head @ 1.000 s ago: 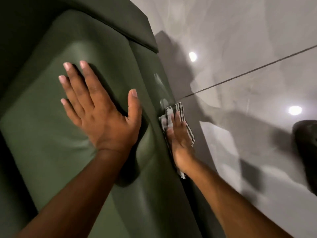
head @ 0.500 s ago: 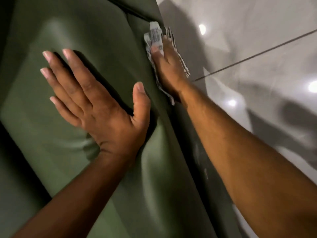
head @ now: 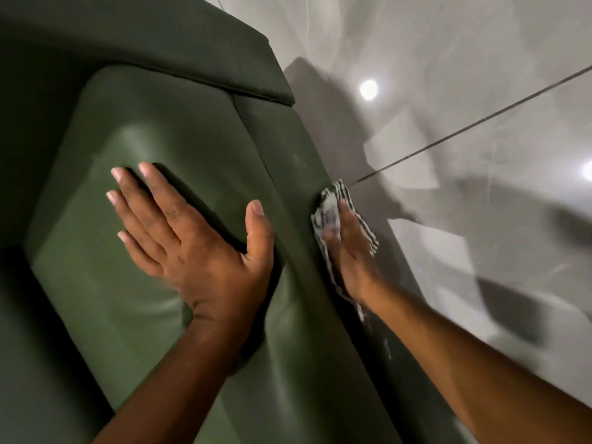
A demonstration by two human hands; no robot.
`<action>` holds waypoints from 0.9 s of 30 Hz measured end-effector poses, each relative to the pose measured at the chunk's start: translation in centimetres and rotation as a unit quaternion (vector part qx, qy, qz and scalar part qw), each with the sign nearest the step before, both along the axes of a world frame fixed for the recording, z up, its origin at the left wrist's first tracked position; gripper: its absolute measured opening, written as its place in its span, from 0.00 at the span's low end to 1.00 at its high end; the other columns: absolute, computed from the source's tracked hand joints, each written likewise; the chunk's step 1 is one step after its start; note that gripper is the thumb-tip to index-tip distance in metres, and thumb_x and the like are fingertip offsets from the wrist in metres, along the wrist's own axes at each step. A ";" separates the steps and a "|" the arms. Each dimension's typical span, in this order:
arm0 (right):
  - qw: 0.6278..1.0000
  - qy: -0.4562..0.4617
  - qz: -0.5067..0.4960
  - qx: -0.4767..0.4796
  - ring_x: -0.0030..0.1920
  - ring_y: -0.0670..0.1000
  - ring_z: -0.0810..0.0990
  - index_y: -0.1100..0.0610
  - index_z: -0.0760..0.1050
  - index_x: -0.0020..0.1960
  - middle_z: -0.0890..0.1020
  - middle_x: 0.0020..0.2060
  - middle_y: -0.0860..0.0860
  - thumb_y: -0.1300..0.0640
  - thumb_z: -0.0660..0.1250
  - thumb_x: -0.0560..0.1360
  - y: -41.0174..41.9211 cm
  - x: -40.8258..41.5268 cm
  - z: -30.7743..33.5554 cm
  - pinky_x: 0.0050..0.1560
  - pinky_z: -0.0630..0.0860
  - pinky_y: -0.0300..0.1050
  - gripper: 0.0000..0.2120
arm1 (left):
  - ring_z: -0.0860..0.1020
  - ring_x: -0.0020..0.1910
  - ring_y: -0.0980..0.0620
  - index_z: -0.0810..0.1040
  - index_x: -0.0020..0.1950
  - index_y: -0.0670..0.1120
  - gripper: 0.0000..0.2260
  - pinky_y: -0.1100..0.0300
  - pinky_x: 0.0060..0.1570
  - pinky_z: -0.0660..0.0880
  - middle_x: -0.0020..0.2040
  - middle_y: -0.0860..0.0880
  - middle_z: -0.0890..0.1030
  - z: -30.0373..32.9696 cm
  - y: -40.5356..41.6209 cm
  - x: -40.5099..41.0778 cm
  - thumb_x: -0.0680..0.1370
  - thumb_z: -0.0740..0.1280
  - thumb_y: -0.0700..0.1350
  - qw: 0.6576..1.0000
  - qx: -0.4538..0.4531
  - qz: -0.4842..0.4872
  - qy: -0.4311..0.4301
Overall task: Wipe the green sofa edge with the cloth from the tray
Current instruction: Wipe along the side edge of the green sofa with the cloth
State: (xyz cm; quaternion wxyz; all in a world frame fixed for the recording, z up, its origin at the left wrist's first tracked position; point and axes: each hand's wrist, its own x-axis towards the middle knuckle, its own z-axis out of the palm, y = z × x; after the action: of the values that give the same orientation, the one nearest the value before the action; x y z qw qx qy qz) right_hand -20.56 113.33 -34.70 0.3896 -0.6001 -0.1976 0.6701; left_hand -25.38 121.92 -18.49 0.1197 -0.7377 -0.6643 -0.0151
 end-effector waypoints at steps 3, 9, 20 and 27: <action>1.000 -0.020 -0.014 0.004 0.77 0.53 0.56 0.52 0.52 0.78 0.58 0.78 0.53 0.39 0.53 0.77 6.7 1.2 -1.8 0.77 0.52 0.52 0.33 | 0.51 0.80 0.35 0.51 0.79 0.36 0.43 0.39 0.76 0.47 0.79 0.34 0.53 -0.4 0.2 -0.2 0.75 0.55 0.66 1.000 0.003 0.003 0.008; 0.985 -0.099 0.028 0.141 0.78 0.60 0.55 0.52 0.53 0.77 0.57 0.78 0.58 0.38 0.47 0.79 19.2 1.8 -0.8 0.75 0.55 0.63 0.31 | 0.51 0.80 0.35 0.51 0.79 0.36 0.43 0.37 0.76 0.48 0.80 0.34 0.53 -0.6 0.1 -0.3 0.76 0.56 0.65 1.000 -0.005 -0.005 0.011; 0.968 -0.078 0.119 0.206 0.79 0.48 0.41 0.30 0.31 0.70 0.44 0.78 0.45 0.29 0.42 0.76 -0.7 1.2 -0.9 0.78 0.46 0.57 0.28 | 0.50 0.80 0.38 0.52 0.80 0.38 0.43 0.39 0.77 0.48 0.81 0.37 0.53 0.4 0.2 -0.3 0.75 0.57 0.65 0.999 -0.011 -0.003 0.031; 0.953 -0.116 0.113 0.256 0.78 0.59 0.44 0.30 0.29 0.68 0.48 0.79 0.55 0.30 0.41 0.76 8.7 2.2 -0.8 0.76 0.45 0.64 0.27 | 0.50 0.81 0.39 0.51 0.80 0.38 0.43 0.38 0.77 0.48 0.81 0.38 0.53 0.1 0.5 -0.4 0.75 0.56 0.65 0.998 -0.034 -0.002 0.044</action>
State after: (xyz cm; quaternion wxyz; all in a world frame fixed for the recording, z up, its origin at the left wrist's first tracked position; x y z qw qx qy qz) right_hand -18.38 122.02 -35.50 0.4263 -0.5274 -0.4729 0.5626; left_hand -25.81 122.44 -18.42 0.1238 -0.7425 -0.6571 0.0402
